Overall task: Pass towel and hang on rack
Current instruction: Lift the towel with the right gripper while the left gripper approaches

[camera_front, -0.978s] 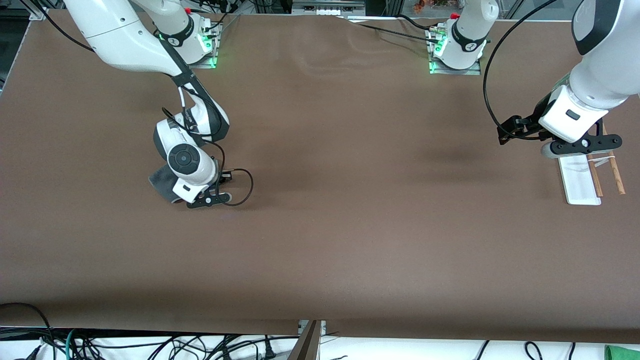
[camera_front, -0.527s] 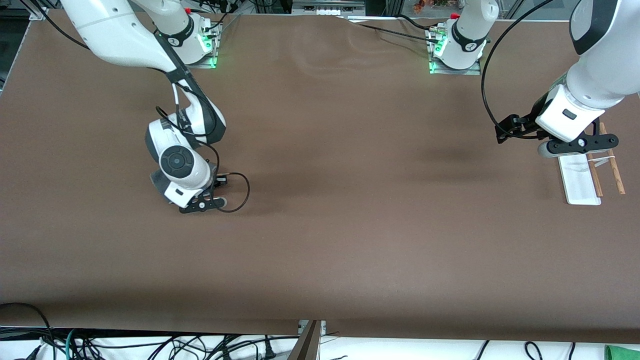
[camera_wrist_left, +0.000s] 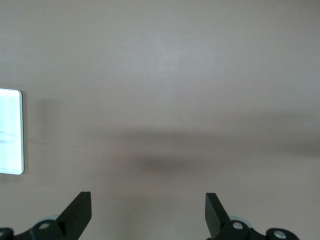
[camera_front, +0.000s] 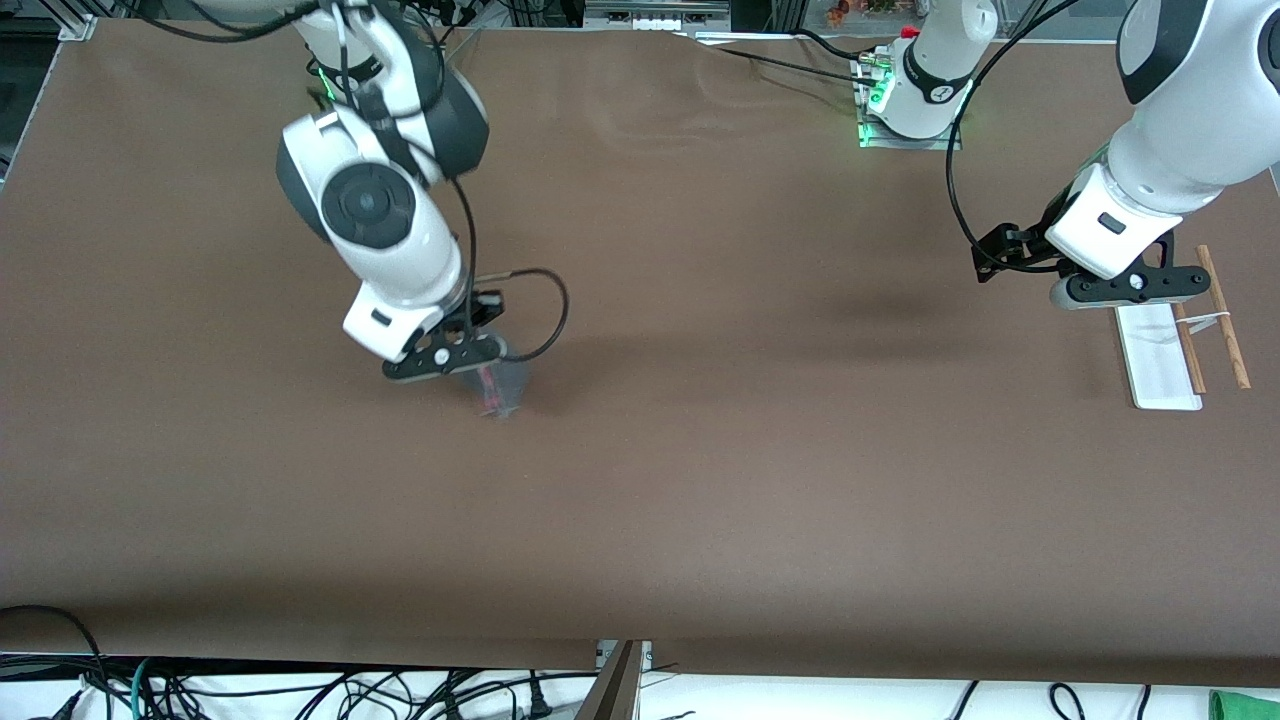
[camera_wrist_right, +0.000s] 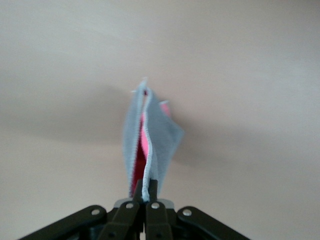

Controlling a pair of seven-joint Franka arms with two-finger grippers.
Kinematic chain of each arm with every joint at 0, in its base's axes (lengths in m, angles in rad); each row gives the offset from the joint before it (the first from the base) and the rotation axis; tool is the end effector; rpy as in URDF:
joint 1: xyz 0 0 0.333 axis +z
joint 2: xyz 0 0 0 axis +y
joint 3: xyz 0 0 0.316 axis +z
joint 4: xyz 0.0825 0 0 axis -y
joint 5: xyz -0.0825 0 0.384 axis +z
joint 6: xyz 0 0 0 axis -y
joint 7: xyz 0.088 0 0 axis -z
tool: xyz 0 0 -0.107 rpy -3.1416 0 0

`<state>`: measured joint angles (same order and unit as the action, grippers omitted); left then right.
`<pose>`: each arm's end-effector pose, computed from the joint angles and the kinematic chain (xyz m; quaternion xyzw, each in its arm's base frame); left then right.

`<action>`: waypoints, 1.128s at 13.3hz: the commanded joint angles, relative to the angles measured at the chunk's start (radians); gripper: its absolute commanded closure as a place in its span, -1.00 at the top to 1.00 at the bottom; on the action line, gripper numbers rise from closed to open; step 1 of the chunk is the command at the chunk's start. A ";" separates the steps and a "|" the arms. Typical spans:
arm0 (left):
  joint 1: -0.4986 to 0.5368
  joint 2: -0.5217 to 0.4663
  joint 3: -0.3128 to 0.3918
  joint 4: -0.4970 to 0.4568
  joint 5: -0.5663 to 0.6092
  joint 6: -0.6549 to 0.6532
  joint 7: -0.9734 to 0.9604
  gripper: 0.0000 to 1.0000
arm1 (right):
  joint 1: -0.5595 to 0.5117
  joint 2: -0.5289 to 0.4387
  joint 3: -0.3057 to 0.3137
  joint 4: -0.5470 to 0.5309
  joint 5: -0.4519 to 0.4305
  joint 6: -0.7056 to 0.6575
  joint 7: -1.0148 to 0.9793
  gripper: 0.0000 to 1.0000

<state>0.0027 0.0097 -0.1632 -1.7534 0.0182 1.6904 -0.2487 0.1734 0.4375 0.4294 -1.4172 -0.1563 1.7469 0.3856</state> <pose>0.5514 -0.0872 0.5427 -0.9984 -0.0426 0.0339 0.0154 0.5872 0.3296 0.4605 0.9933 0.1098 -0.0362 0.0050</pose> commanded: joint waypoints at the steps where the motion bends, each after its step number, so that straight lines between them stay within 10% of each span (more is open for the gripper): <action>1: 0.006 0.007 -0.001 0.022 0.002 -0.020 0.009 1.00 | -0.009 0.006 0.037 0.098 0.096 -0.035 0.016 -1.00; 6: 0.016 0.035 0.001 0.020 -0.155 -0.026 0.253 1.00 | 0.008 0.006 0.179 0.136 0.096 0.034 0.071 -1.00; 15: 0.103 0.246 -0.001 0.018 -0.805 -0.076 1.010 1.00 | 0.175 0.026 0.180 0.181 0.063 0.123 0.183 -1.00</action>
<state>0.1116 0.1912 -0.1547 -1.7566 -0.6880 1.6395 0.6370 0.3126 0.4382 0.6086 -1.2741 -0.0761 1.8505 0.5212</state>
